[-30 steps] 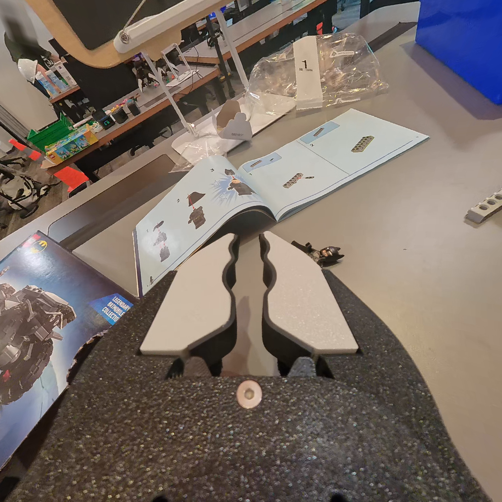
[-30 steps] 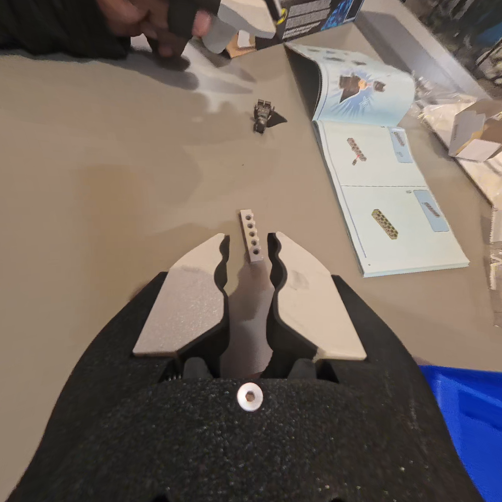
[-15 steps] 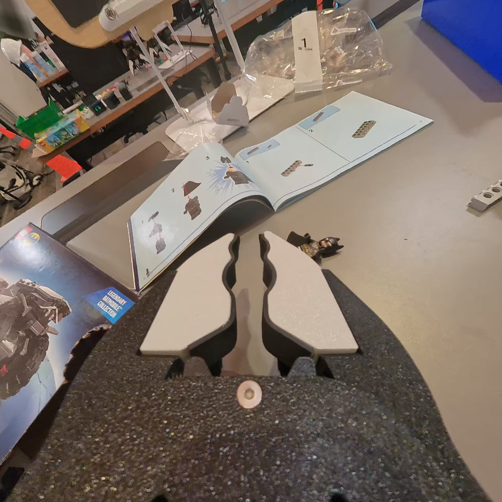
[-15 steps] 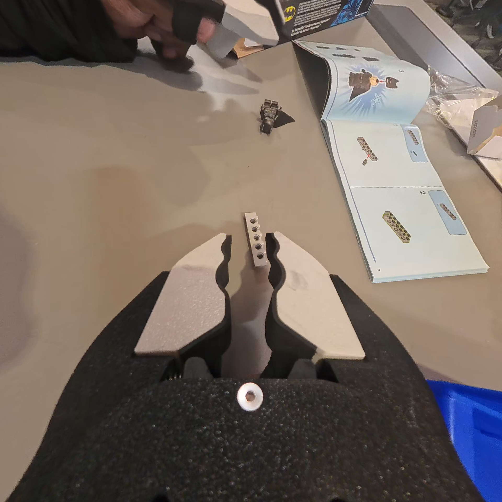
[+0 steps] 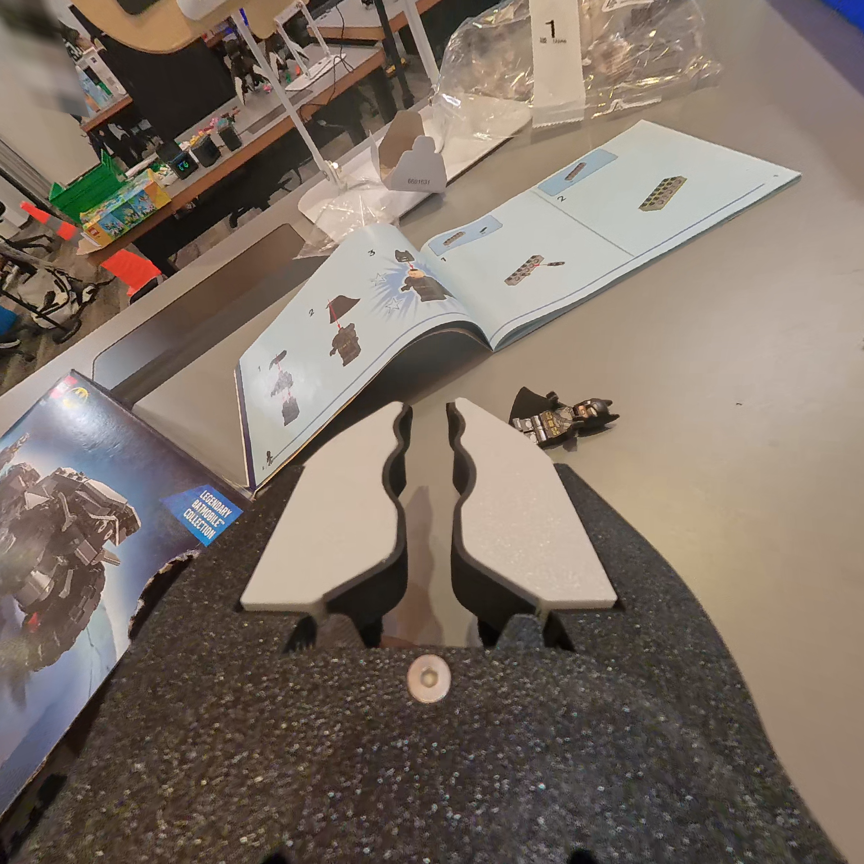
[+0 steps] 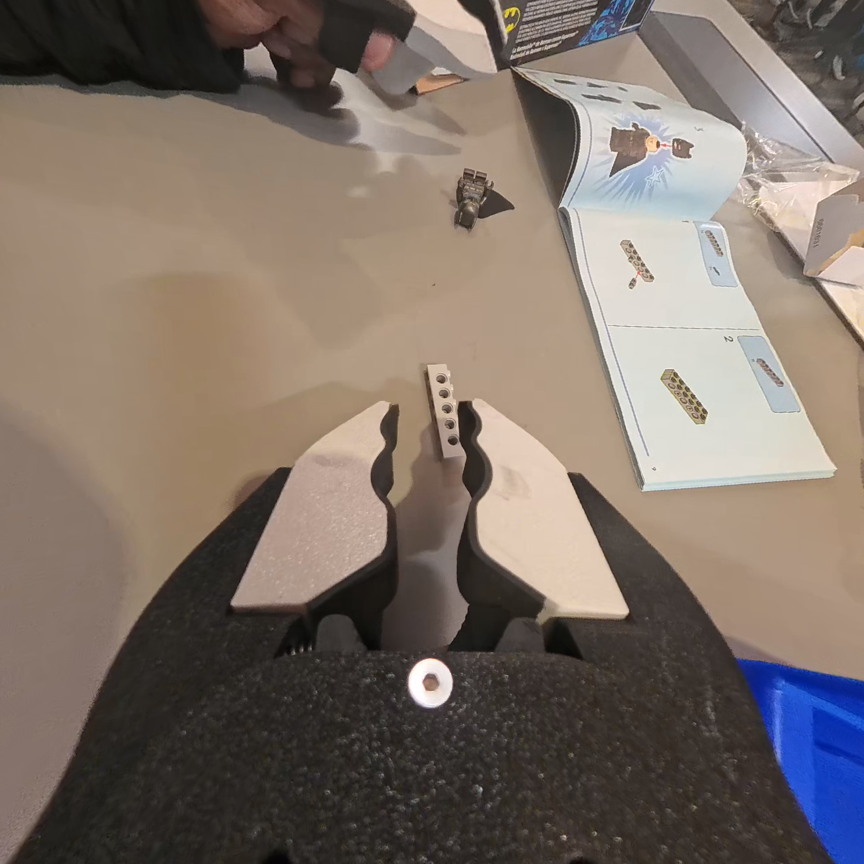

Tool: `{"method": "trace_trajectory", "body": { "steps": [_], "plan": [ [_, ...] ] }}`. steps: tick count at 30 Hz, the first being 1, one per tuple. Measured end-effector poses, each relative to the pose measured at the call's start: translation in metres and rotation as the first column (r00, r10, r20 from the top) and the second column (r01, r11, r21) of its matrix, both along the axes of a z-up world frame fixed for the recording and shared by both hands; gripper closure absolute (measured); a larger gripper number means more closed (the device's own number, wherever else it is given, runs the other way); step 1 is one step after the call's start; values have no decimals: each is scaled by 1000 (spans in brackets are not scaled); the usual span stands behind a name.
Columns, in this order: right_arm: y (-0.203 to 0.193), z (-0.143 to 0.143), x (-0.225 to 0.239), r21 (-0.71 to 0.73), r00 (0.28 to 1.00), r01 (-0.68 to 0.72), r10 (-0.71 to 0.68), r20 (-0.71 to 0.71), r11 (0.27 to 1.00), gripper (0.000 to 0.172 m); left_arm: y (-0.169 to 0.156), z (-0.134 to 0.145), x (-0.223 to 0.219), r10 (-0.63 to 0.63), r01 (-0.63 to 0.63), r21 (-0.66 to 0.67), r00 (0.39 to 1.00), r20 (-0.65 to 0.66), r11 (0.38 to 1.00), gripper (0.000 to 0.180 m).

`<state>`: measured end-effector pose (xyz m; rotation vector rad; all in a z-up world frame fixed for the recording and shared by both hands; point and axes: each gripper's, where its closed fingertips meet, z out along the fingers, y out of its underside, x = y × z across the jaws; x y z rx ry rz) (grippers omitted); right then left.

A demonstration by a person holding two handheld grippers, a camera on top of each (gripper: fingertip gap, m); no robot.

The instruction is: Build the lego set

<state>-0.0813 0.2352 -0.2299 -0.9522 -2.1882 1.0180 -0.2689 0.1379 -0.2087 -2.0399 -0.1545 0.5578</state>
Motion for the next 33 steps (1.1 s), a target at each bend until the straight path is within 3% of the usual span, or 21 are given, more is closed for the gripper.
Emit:
{"method": "trace_trajectory", "body": {
  "steps": [6,10,14,17,20,24,33],
  "plan": [
    [2,-8,-3,-23,996,16,-14,86,1000,143,5,-5,10,-73,74,-33,997,13,997,165],
    [3,-7,-3,-21,997,18,-17,73,1000,143,10,16,29,-204,188,142,974,104,972,165],
    [3,-7,-3,-22,997,19,-17,80,1000,143,24,37,67,-408,292,364,862,300,885,158],
    [3,-7,-4,-36,996,21,-18,89,999,143,43,38,102,-511,346,412,753,414,843,143],
    [3,-9,-4,-41,995,18,-14,104,999,143,58,27,133,-557,442,345,724,408,828,132],
    [2,-11,-4,-31,993,14,-10,117,999,142,63,20,148,-576,512,265,742,343,817,130],
    [1,-10,-3,-49,993,7,-1,119,999,142,67,8,152,-542,519,161,783,306,840,130]
  ]
}}
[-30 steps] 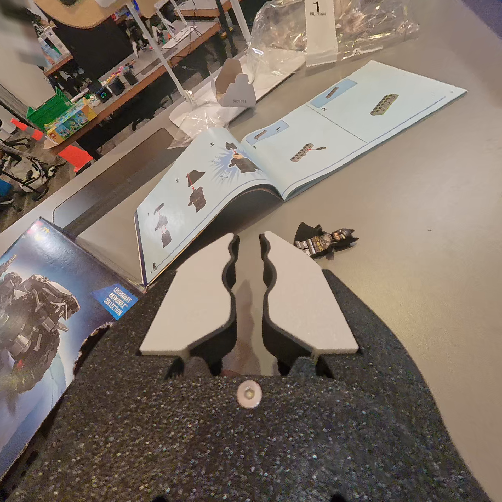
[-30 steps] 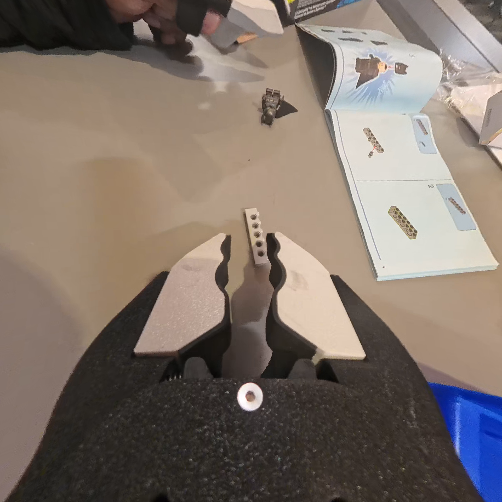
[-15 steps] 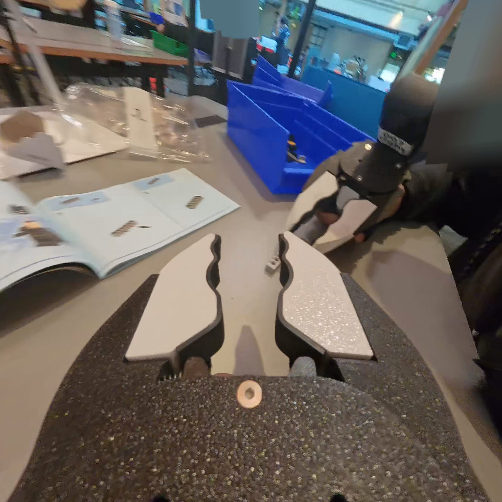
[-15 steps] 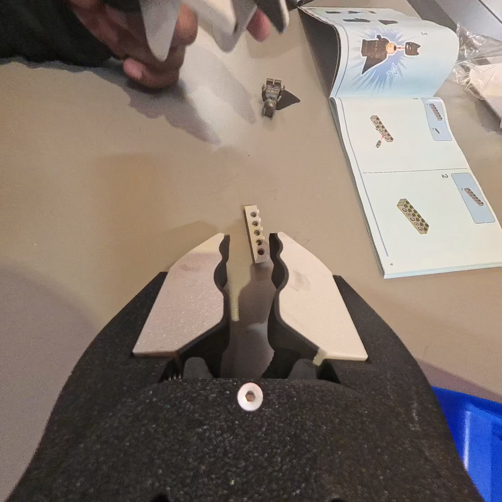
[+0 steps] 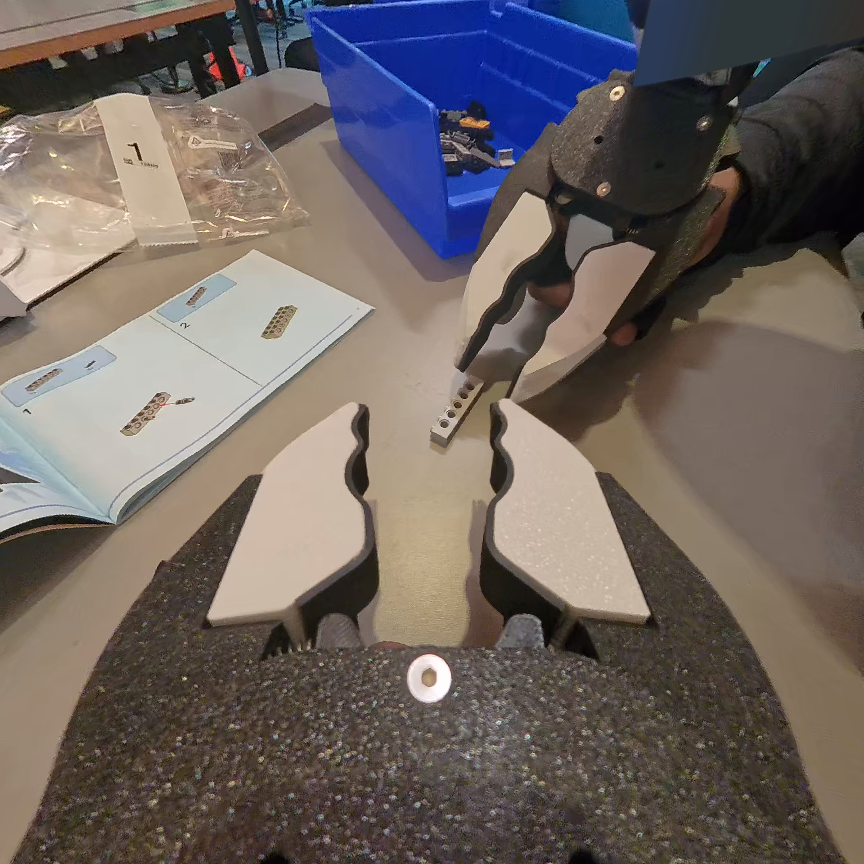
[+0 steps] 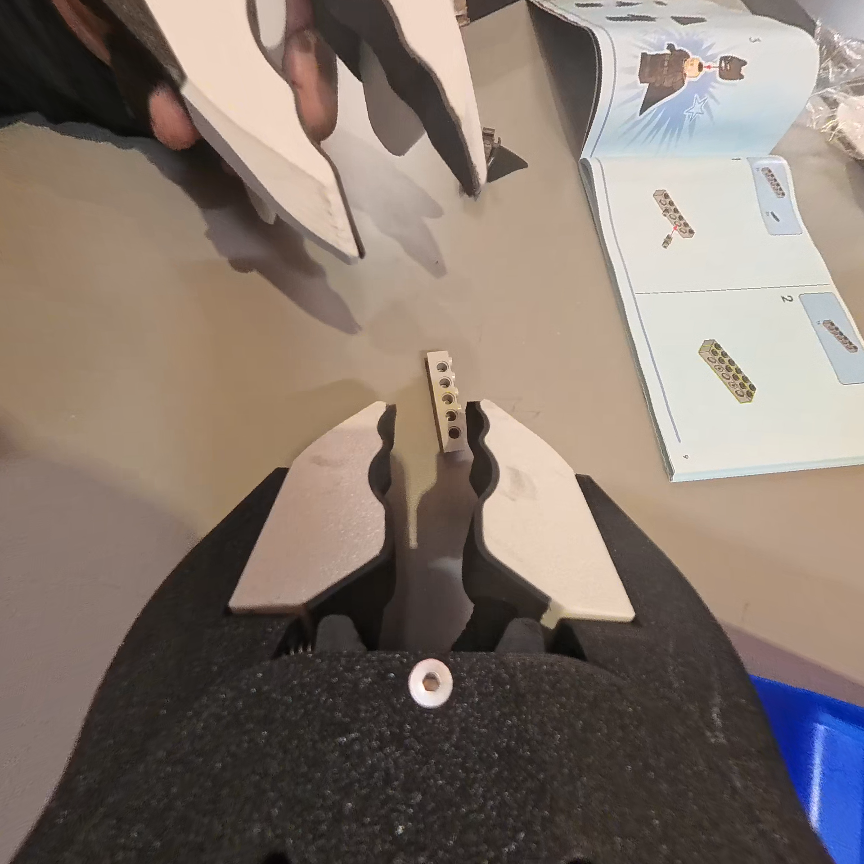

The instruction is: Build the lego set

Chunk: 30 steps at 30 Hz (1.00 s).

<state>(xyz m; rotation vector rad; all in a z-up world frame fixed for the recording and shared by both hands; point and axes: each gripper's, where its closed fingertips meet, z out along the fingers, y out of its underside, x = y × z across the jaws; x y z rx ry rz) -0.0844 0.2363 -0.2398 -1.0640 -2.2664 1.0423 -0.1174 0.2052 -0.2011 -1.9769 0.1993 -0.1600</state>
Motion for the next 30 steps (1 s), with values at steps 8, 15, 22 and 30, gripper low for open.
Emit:
{"method": "trace_trajectory", "body": {
  "steps": [8,15,22,30],
  "plan": [
    [-2,-2,1,-17,999,-15,16,32,1000,142,-1,-16,-8,59,-63,-98,997,-51,993,131],
    [-2,-2,1,-38,999,-18,19,43,999,141,-3,-22,-3,34,-49,-121,991,-127,991,131],
    [-3,-2,1,-47,998,-26,29,56,999,141,-6,-28,-3,33,-58,-152,985,-167,987,131],
    [-3,-4,2,-51,997,-33,36,70,998,141,-6,-30,-4,32,-59,-163,985,-167,985,131]
  ]
}}
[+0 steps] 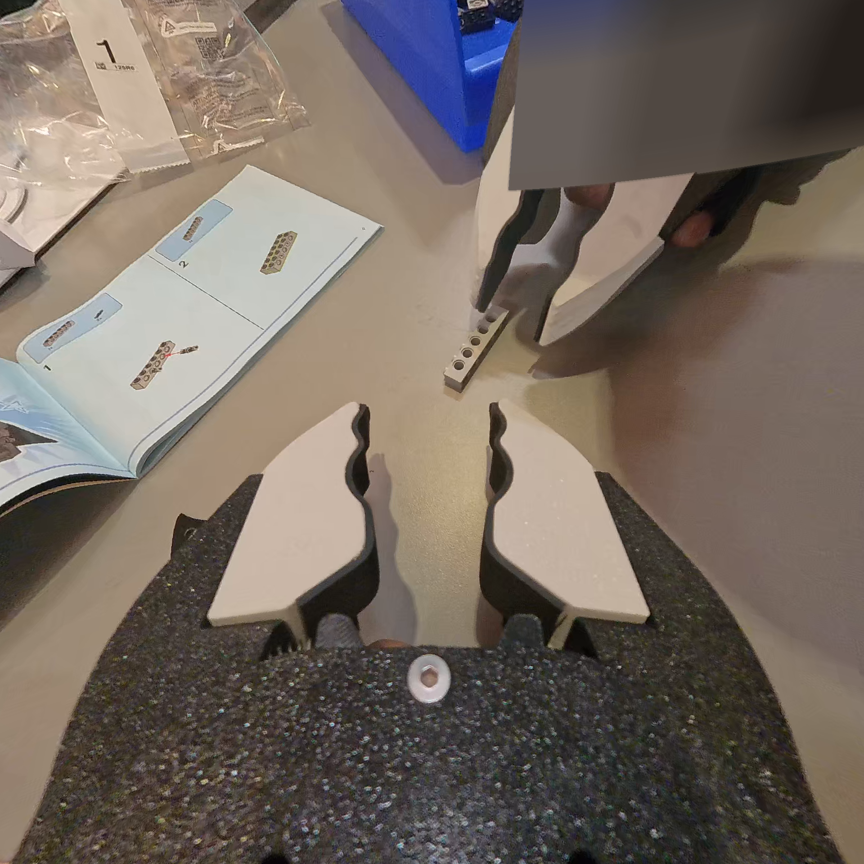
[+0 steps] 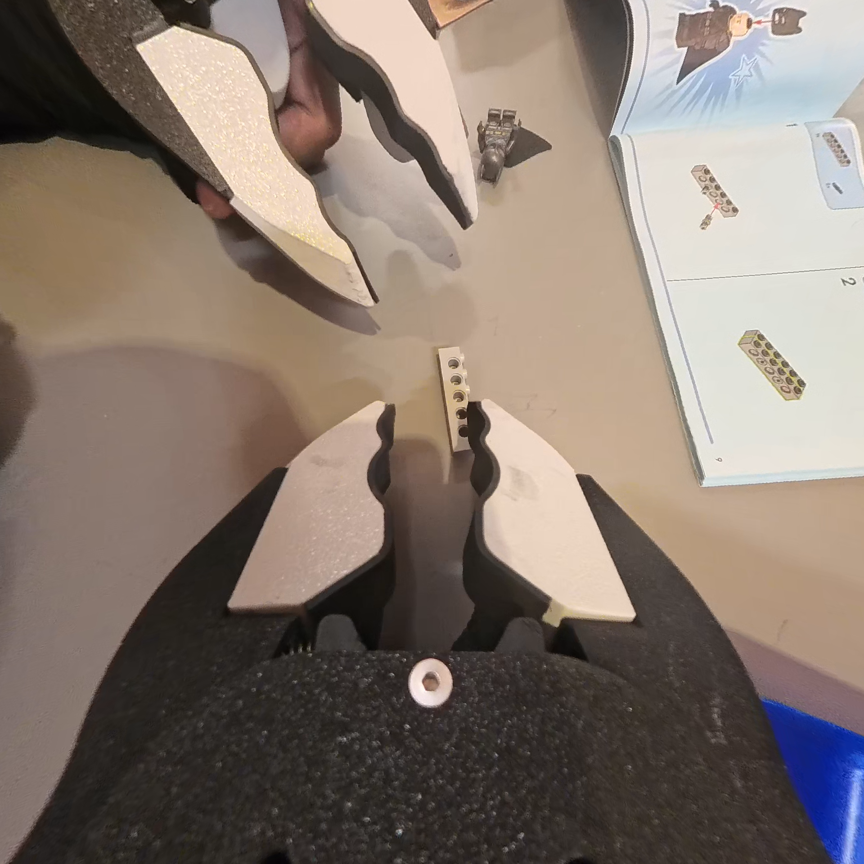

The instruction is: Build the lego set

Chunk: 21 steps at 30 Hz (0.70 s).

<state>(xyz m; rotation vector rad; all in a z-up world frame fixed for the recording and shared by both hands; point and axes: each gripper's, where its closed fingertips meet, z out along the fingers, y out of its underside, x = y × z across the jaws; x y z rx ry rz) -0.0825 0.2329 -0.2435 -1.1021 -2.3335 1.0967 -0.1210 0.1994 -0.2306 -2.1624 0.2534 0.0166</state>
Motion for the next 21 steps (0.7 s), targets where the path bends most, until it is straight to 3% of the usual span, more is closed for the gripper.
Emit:
{"method": "trace_trajectory", "body": {
  "steps": [21],
  "plan": [
    [-3,-2,2,52,1000,-20,21,-22,998,139,1,-10,4,-27,26,-63,1000,-6,998,131]
  ]
}}
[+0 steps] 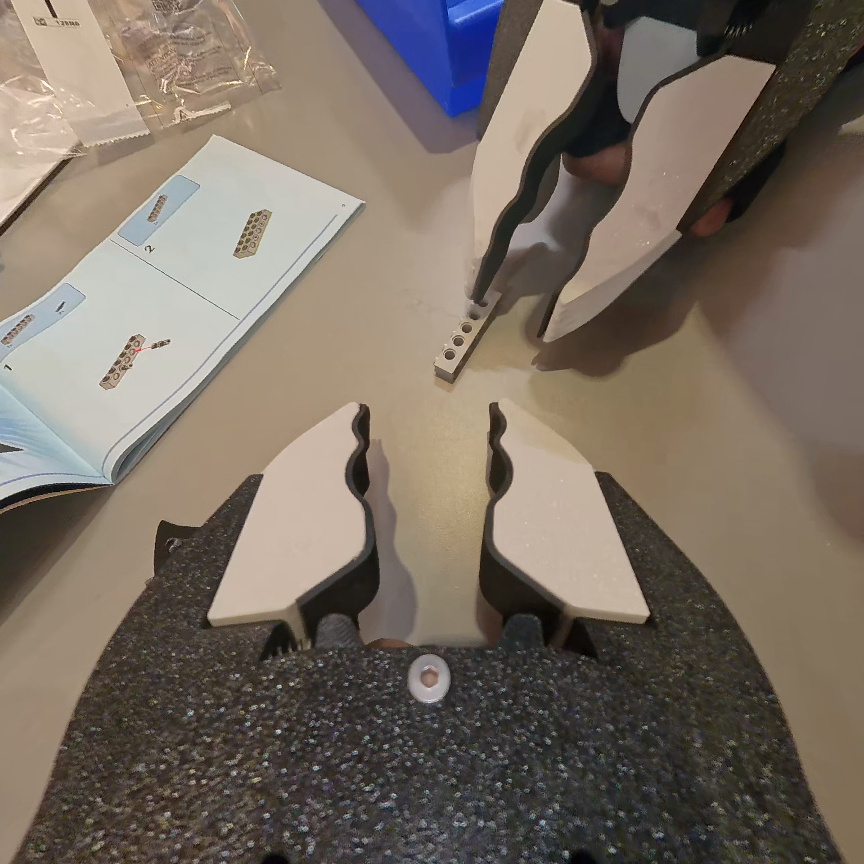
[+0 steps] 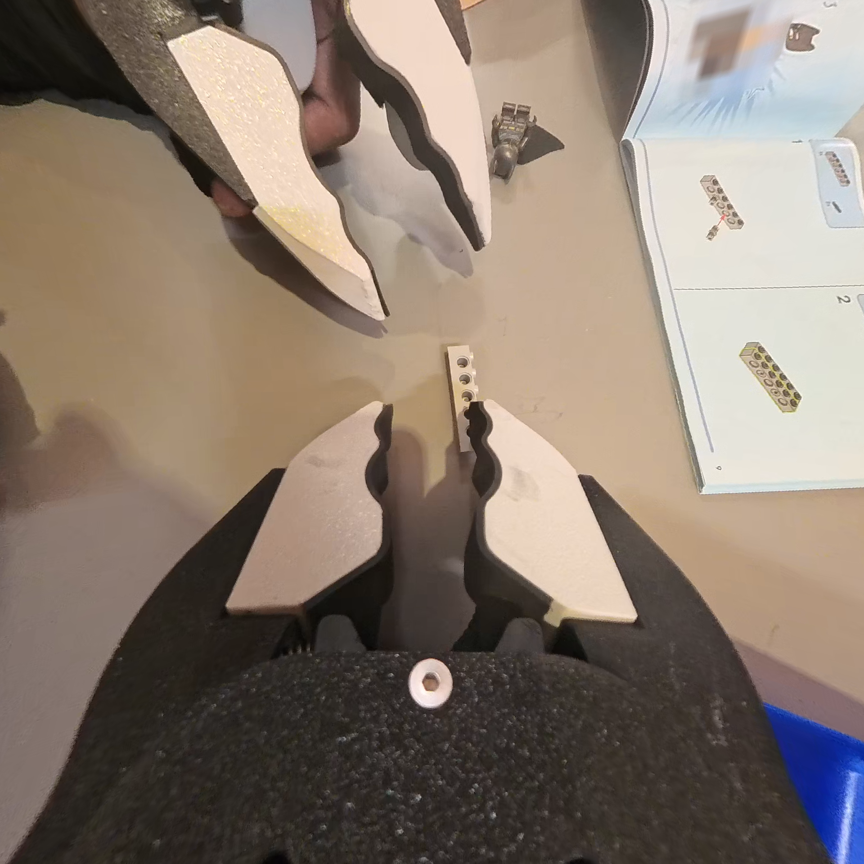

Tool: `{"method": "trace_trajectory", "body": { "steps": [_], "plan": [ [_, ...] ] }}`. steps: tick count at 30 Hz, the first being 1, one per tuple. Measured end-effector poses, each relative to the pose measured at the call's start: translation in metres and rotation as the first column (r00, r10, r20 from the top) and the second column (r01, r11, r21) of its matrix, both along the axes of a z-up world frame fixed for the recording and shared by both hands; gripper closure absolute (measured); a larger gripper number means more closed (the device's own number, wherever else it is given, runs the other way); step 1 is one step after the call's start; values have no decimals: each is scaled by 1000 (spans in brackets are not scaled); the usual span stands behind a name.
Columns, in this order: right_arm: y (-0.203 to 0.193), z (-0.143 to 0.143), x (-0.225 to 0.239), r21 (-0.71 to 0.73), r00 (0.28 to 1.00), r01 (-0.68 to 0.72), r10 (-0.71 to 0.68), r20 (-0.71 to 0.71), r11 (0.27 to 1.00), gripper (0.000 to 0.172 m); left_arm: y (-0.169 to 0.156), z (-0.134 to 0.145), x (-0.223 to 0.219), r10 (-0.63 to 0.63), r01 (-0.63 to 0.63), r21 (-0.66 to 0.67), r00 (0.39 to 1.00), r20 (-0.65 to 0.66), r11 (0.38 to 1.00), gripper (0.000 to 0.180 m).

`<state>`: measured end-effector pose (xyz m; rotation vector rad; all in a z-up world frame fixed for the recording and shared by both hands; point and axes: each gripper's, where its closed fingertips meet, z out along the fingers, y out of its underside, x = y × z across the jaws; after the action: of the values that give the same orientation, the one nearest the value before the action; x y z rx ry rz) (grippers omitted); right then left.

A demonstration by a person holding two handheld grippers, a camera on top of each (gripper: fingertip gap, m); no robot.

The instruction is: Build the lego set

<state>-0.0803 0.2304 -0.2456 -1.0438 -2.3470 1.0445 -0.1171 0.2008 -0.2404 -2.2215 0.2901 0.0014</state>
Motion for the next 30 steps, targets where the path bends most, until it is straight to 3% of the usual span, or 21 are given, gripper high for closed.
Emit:
{"method": "trace_trajectory", "body": {
  "steps": [30],
  "plan": [
    [-1,-2,1,14,1000,-8,8,3,1000,138,0,-1,2,-13,13,-6,1000,-17,1000,131]
  ]
}}
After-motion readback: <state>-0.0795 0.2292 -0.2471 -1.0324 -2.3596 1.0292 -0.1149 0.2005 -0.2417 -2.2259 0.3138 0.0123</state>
